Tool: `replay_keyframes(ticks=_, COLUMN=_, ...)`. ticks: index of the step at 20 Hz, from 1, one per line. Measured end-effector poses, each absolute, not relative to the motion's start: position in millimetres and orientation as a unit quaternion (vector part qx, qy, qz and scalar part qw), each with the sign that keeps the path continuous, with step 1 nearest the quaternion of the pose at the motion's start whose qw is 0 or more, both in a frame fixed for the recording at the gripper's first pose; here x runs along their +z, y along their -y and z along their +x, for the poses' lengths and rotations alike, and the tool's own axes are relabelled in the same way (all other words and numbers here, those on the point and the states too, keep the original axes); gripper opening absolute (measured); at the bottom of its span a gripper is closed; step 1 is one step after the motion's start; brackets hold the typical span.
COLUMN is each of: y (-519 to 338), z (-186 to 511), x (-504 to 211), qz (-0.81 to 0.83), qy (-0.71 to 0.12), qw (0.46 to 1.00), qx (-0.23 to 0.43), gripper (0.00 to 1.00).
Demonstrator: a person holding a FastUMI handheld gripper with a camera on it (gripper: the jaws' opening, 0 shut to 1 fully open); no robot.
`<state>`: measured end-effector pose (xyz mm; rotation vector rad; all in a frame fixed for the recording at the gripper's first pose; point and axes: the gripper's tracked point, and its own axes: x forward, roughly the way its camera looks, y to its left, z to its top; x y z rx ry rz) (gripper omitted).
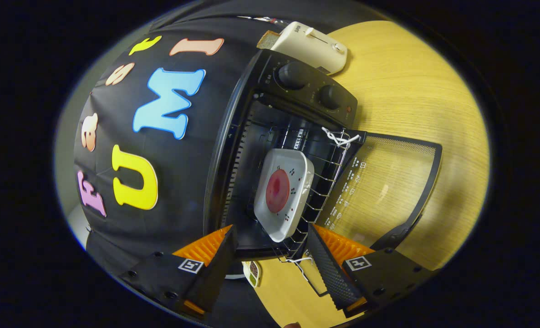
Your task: Open the toaster oven, put the food inside, and close the toaster oven door.
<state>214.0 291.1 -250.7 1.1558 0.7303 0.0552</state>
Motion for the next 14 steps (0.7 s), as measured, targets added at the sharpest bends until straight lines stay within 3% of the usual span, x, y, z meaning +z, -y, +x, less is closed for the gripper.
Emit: replay_keyframes(ticks=14, y=-271, z=125, x=-268, qz=0.24, qy=-0.398, qw=0.873, qx=0.144, gripper=0.98)
